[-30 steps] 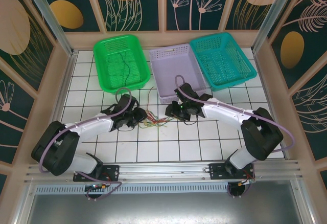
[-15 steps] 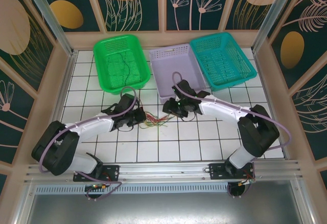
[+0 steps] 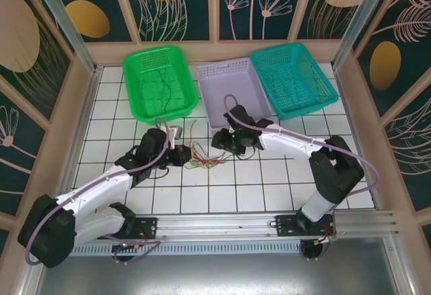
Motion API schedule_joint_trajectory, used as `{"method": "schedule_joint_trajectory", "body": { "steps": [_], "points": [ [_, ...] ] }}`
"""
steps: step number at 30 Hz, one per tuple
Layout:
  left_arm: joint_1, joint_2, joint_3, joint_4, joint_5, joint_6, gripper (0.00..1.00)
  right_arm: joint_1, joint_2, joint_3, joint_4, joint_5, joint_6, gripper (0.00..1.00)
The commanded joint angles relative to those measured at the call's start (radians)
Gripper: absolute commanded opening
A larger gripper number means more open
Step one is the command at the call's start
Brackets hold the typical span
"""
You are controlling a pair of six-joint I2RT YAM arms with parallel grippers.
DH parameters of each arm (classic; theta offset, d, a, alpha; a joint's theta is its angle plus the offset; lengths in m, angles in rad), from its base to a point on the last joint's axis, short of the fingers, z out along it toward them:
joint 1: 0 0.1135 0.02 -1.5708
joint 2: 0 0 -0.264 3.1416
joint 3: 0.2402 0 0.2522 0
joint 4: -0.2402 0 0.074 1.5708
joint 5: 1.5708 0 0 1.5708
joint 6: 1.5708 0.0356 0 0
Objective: Untangle the cables
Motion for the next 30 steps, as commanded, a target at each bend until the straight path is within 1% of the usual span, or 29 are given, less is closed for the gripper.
{"method": "schedule_joint_trajectory", "body": {
  "steps": [1,6,11,14,17,23,25,26,28,30],
  "points": [
    [-0.004,-0.049,-0.011,0.062,0.101,0.112,0.0,0.007,-0.08,-0.006,0.038,-0.003,0.024,0.54],
    [-0.005,-0.08,-0.025,0.072,0.173,0.192,0.0,0.006,-0.023,0.086,0.047,-0.036,0.033,0.57],
    [-0.006,-0.098,-0.018,0.068,0.2,0.244,0.0,-0.003,0.063,0.149,0.112,-0.088,0.094,0.57],
    [-0.006,-0.103,-0.004,0.058,0.206,0.251,0.0,-0.008,0.118,0.181,0.149,-0.125,0.129,0.57],
    [-0.006,-0.119,-0.002,0.058,0.208,0.247,0.0,-0.007,0.192,0.237,0.114,-0.156,0.145,0.56],
    [-0.006,-0.161,0.0,0.037,0.206,0.243,0.0,0.014,0.247,0.258,0.187,-0.189,0.186,0.56],
    [-0.007,-0.167,0.0,0.032,0.206,0.242,0.0,0.018,0.279,0.286,0.194,-0.19,0.187,0.51],
    [-0.006,-0.17,-0.002,0.029,0.205,0.241,0.0,0.02,0.295,0.304,0.193,-0.187,0.187,0.46],
    [-0.005,-0.176,-0.003,0.018,0.199,0.241,0.0,0.02,0.308,0.334,0.188,-0.17,0.184,0.27],
    [-0.005,-0.187,-0.005,0.002,0.192,0.234,0.0,0.02,0.291,0.362,0.174,-0.129,0.169,0.06]
  ]
}}
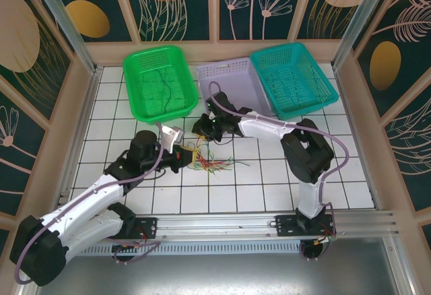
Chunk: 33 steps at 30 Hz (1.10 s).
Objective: Untangle the cables
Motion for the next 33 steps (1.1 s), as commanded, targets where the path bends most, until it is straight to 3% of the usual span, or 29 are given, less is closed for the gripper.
{"method": "schedule_joint_trajectory", "body": {
  "steps": [1,6,11,23,33],
  "points": [
    [-0.004,-0.031,0.009,-0.024,0.004,0.011,0.0,0.007,-0.025,0.066,0.012,0.055,-0.02,0.0],
    [-0.005,-0.047,-0.001,-0.068,-0.062,0.015,0.0,0.002,-0.119,0.135,-0.072,0.204,-0.084,0.0],
    [-0.004,0.032,0.033,-0.092,-0.055,0.026,0.0,-0.036,-0.185,0.188,-0.171,0.337,-0.118,0.0],
    [-0.006,0.138,0.063,-0.13,-0.151,0.024,0.0,-0.181,-0.356,0.165,-0.25,0.48,-0.116,0.0],
    [-0.004,0.14,0.063,-0.15,-0.275,-0.014,0.0,-0.267,-0.534,0.023,-0.306,0.544,-0.081,0.0]
  ]
}}
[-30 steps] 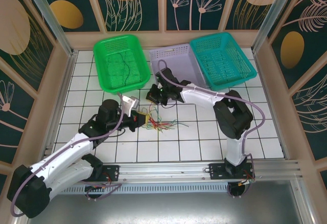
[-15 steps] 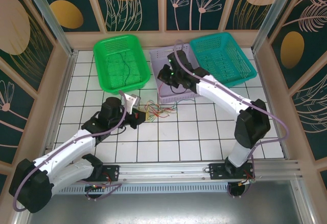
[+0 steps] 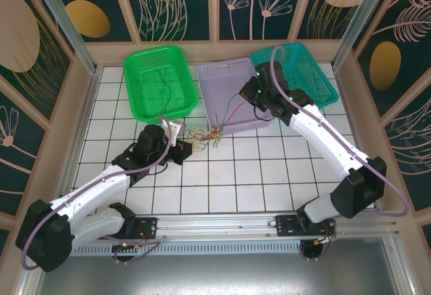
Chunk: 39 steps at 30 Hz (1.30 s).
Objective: Untangle the cables
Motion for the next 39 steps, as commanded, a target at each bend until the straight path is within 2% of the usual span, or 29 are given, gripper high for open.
{"method": "schedule_joint_trajectory", "body": {
  "steps": [1,10,18,21,27,31,34,39],
  "points": [
    [-0.004,-0.004,-0.009,-0.117,-0.068,-0.011,0.0,-0.038,-0.081,-0.047,0.008,0.096,0.025,0.0],
    [-0.003,-0.038,-0.016,-0.168,-0.149,-0.026,0.0,-0.054,-0.208,-0.156,-0.093,0.181,0.099,0.0],
    [-0.004,-0.007,-0.015,-0.161,-0.137,-0.043,0.0,-0.059,-0.279,-0.355,-0.08,0.087,0.216,0.0],
    [-0.003,0.012,-0.01,-0.158,-0.148,-0.064,0.0,-0.068,-0.286,-0.422,-0.08,0.089,0.24,0.0],
    [-0.004,-0.006,-0.012,-0.171,-0.192,-0.101,0.0,-0.14,-0.291,-0.461,-0.126,0.124,0.21,0.0],
    [-0.003,0.007,0.015,-0.277,-0.301,-0.11,0.0,-0.219,-0.311,-0.458,-0.175,0.158,0.175,0.0],
    [-0.004,0.019,0.025,-0.322,-0.343,-0.111,0.0,-0.262,-0.341,-0.456,-0.177,0.169,0.148,0.0],
    [-0.003,0.022,0.027,-0.345,-0.394,-0.138,0.0,-0.285,-0.346,-0.449,-0.222,0.201,0.141,0.0]
  ]
}}
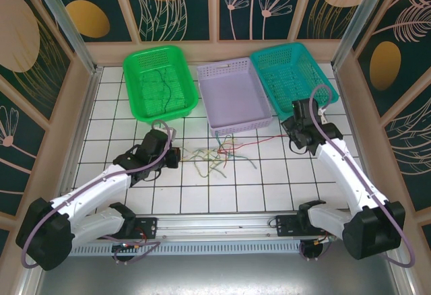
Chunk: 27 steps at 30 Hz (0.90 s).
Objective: Untangle the cables
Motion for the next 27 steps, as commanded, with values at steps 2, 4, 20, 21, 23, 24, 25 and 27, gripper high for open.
{"method": "schedule_joint_trajectory", "body": {
  "steps": [2,4,20,21,23,24,25,27],
  "points": [
    [0.006,0.018,0.023,-0.091,-0.109,-0.031,0.0,-0.019,-0.023,0.003,-0.062,0.088,-0.029,0.0],
    [0.006,0.026,0.025,-0.095,-0.123,-0.036,0.0,-0.021,-0.029,0.001,-0.067,0.096,-0.027,0.0],
    [0.007,-0.03,0.059,-0.199,-0.333,-0.125,0.0,-0.143,-0.01,-0.029,-0.03,0.13,-0.14,0.0],
    [0.007,-0.025,0.061,-0.203,-0.336,-0.13,0.0,-0.143,-0.004,-0.023,-0.031,0.132,-0.142,0.0],
    [0.008,-0.019,0.06,-0.183,-0.317,-0.131,0.0,-0.146,0.006,-0.015,-0.022,0.122,-0.146,0.0],
    [0.006,-0.02,0.059,-0.17,-0.307,-0.131,0.0,-0.145,0.009,-0.014,-0.016,0.112,-0.144,0.0],
    [0.006,-0.02,0.057,-0.154,-0.299,-0.134,0.0,-0.145,0.011,-0.014,-0.012,0.103,-0.141,0.0],
    [0.005,-0.018,0.059,-0.135,-0.291,-0.14,0.0,-0.145,0.016,-0.008,-0.016,0.102,-0.136,0.0]
  ]
}}
